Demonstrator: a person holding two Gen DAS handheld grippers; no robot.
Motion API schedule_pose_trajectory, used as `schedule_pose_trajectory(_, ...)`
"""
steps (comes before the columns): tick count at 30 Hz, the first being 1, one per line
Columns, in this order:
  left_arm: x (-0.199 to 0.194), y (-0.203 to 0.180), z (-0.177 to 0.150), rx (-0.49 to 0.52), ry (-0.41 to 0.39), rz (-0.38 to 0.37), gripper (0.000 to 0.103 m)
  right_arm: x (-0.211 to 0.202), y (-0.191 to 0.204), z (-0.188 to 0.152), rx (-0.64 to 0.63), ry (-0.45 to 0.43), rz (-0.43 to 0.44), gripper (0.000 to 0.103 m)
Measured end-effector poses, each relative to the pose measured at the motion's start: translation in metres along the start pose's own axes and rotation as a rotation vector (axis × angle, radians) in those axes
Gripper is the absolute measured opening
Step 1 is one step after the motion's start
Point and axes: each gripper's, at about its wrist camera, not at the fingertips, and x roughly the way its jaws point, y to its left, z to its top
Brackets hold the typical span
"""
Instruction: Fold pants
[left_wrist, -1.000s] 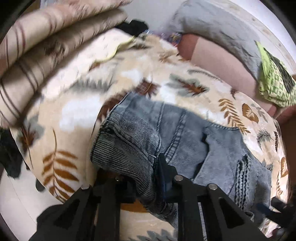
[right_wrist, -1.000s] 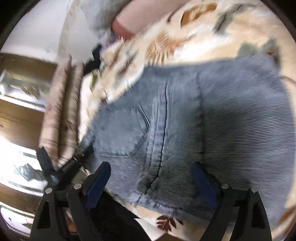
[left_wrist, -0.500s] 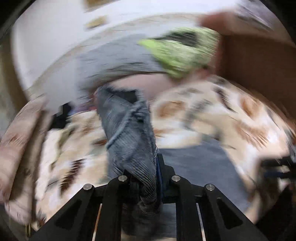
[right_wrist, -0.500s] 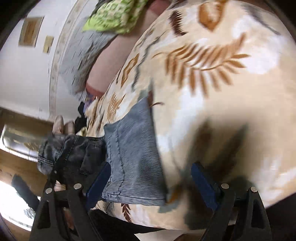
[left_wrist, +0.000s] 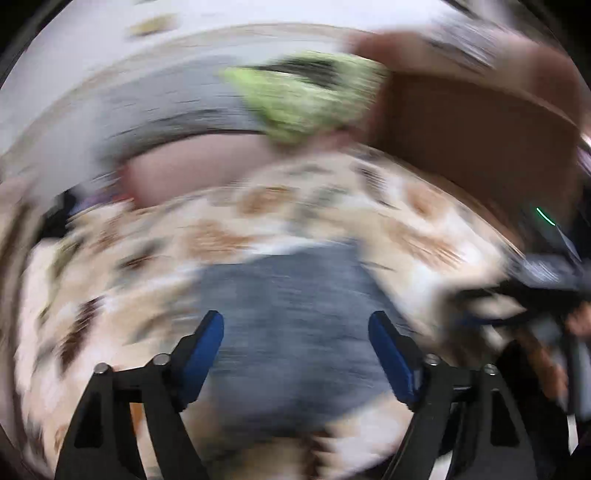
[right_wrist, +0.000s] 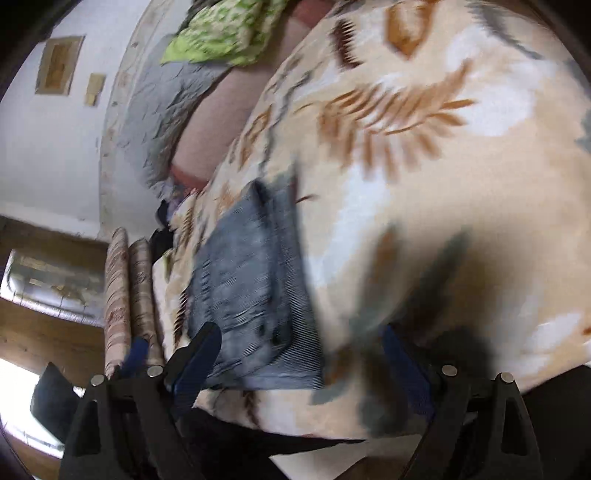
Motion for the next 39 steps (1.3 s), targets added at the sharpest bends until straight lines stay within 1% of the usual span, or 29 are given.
schedule_pose_trajectory(1,0.008,0.019,-0.001,-0.045,0.032,0.064,0.082,0.006,0.008,-0.002,-0.012,0.028,0.029,0.091)
schedule_pose_trajectory(2,0.017,0.032,-0.001,-0.075,0.066,0.101,0.082,0.013,0.013,-0.004,-0.015,0.055,0.054,0.091)
schedule_pose_trajectory(3,0.028,0.047,-0.005,-0.119,0.116,0.135,0.082,0.019,0.016,-0.005,-0.011,0.075,0.065,0.091)
schedule_pose_trajectory(4,0.034,0.058,-0.009,-0.147,0.144,0.146,0.082,0.028,0.019,-0.007,-0.003,0.092,0.048,0.091)
schedule_pose_trajectory(6,0.035,0.065,-0.015,-0.164,0.138,0.152,0.082,0.039,0.019,-0.009,0.019,0.103,0.019,0.091)
schedule_pose_trajectory(7,0.036,0.066,-0.017,-0.162,0.137,0.151,0.082,0.042,0.018,-0.010,0.049,0.108,0.024,0.091)
schedule_pose_trajectory(8,0.040,0.064,-0.019,-0.148,0.145,0.147,0.082,0.039,0.017,-0.011,0.080,0.092,0.048,0.090)
schedule_pose_trajectory(10,0.050,0.057,-0.024,-0.128,0.156,0.141,0.082,0.029,0.025,-0.012,0.082,0.043,0.119,0.090)
schedule_pose_trajectory(13,0.075,0.053,-0.031,-0.124,0.203,0.126,0.082,0.037,0.036,-0.010,0.088,0.071,0.197,0.090)
schedule_pose_trajectory(15,0.078,0.051,-0.035,-0.134,0.207,0.116,0.082,0.048,0.032,-0.008,0.093,0.072,0.168,0.090)
schedule_pose_trajectory(16,0.078,0.050,-0.035,-0.133,0.207,0.114,0.082,0.060,0.022,-0.007,0.120,0.084,0.134,0.090)
schedule_pose_trajectory(17,0.078,0.051,-0.034,-0.132,0.208,0.111,0.082,0.068,0.013,-0.008,0.161,0.103,0.109,0.088)
schedule_pose_trajectory(18,0.077,0.052,-0.036,-0.132,0.205,0.110,0.082,0.075,0.003,-0.011,0.209,0.110,0.122,0.087)
schedule_pose_trajectory(19,0.075,0.053,-0.036,-0.134,0.198,0.112,0.082,0.074,-0.002,-0.012,0.226,0.099,0.150,0.087)
schedule_pose_trajectory(21,0.071,0.059,-0.033,-0.147,0.173,0.140,0.082,0.069,0.004,-0.011,0.208,0.097,0.146,0.087)
schedule_pose_trajectory(23,0.072,0.063,-0.033,-0.166,0.167,0.149,0.082,0.060,0.018,-0.009,0.142,0.077,0.137,0.087)
schedule_pose_trajectory(25,0.083,0.064,-0.036,-0.168,0.211,0.143,0.082,0.059,0.028,-0.006,0.101,0.072,0.130,0.087)
schedule_pose_trajectory(26,0.089,0.061,-0.040,-0.156,0.229,0.145,0.082,0.064,0.027,-0.004,0.102,0.088,0.120,0.085)
schedule_pose_trajectory(27,0.092,0.059,-0.042,-0.145,0.233,0.150,0.082,0.070,0.023,-0.002,0.108,0.107,0.100,0.077)
schedule_pose_trajectory(28,0.093,0.058,-0.044,-0.144,0.234,0.153,0.082,0.082,0.017,-0.001,0.115,0.131,0.063,0.073)
schedule_pose_trajectory(29,0.093,0.058,-0.044,-0.151,0.232,0.154,0.082,0.084,0.013,0.003,0.126,0.136,0.045,0.063)
schedule_pose_trajectory(30,0.093,0.059,-0.044,-0.159,0.232,0.150,0.082,0.086,0.010,0.004,0.135,0.132,0.033,0.056)
schedule_pose_trajectory(31,0.094,0.060,-0.044,-0.162,0.237,0.147,0.082,0.085,0.011,0.005,0.126,0.133,0.019,0.052)
schedule_pose_trajectory(32,0.094,0.060,-0.044,-0.163,0.240,0.146,0.082,0.084,0.013,0.006,0.099,0.138,-0.010,0.045)
schedule_pose_trajectory(33,0.095,0.060,-0.043,-0.163,0.243,0.144,0.082,0.084,0.014,0.006,0.080,0.144,-0.035,0.034)
schedule_pose_trajectory(34,0.095,0.060,-0.044,-0.164,0.244,0.144,0.082,0.085,0.014,0.006,0.063,0.151,-0.060,0.027)
schedule_pose_trajectory(35,0.095,0.060,-0.043,-0.165,0.245,0.143,0.082,0.086,0.016,0.006,0.033,0.158,-0.091,0.015)
schedule_pose_trajectory(36,0.094,0.060,-0.043,-0.163,0.245,0.142,0.082,0.088,0.018,0.006,0.012,0.163,-0.107,0.012)
schedule_pose_trajectory(39,0.086,0.063,-0.039,-0.163,0.229,0.145,0.082,0.085,0.032,0.003,-0.040,0.153,-0.116,0.009)
